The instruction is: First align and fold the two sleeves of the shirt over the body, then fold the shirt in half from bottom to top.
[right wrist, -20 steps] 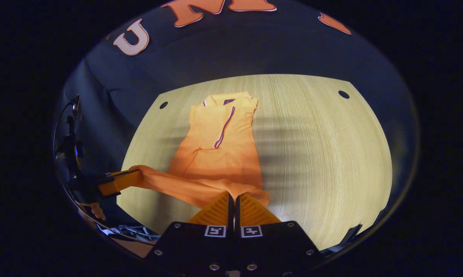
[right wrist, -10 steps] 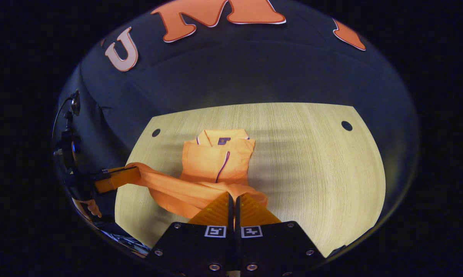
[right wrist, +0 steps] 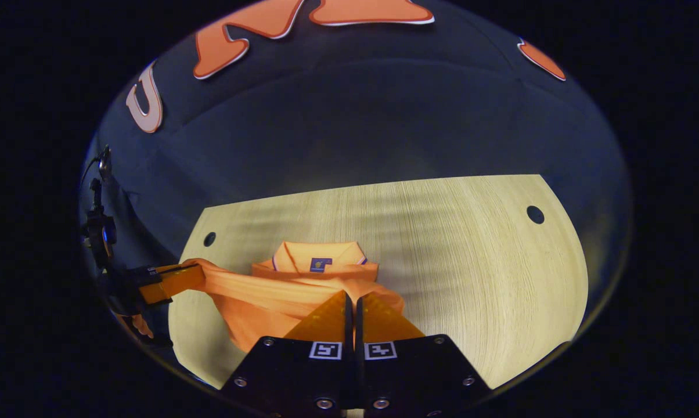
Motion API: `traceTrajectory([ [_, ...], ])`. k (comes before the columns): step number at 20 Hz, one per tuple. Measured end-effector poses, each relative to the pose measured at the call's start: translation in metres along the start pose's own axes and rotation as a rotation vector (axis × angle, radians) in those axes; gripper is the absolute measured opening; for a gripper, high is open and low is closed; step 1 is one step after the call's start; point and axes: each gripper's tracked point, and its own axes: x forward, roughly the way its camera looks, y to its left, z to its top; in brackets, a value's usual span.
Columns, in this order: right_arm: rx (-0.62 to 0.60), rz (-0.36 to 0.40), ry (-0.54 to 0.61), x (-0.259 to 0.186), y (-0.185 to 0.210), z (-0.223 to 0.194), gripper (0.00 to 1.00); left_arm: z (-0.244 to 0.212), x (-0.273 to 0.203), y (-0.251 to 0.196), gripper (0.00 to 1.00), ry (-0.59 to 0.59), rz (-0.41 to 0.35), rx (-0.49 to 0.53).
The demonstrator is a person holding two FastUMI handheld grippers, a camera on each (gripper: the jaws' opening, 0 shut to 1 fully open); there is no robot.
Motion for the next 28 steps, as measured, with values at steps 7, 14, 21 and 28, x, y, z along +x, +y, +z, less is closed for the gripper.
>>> traceTrajectory([
  [7, 0.000, -0.064, 0.003, 0.056, -0.008, -0.006, 0.05, -0.012, 0.050, 0.008, 0.04, 0.043, 0.032, 0.008],
  [14, 0.011, -0.103, -0.027, 0.057, -0.007, -0.003, 1.00, 0.009, 0.042, 0.029, 1.00, -0.068, 0.111, 0.001],
  [21, 0.048, -0.032, -0.164, -0.013, 0.009, 0.036, 0.99, 0.061, -0.031, 0.030, 1.00, -0.274, 0.137, 0.055],
  [28, 0.000, 0.002, -0.370, -0.126, 0.020, 0.059, 0.99, 0.090, -0.151, -0.008, 0.99, -0.472, 0.110, 0.101],
])
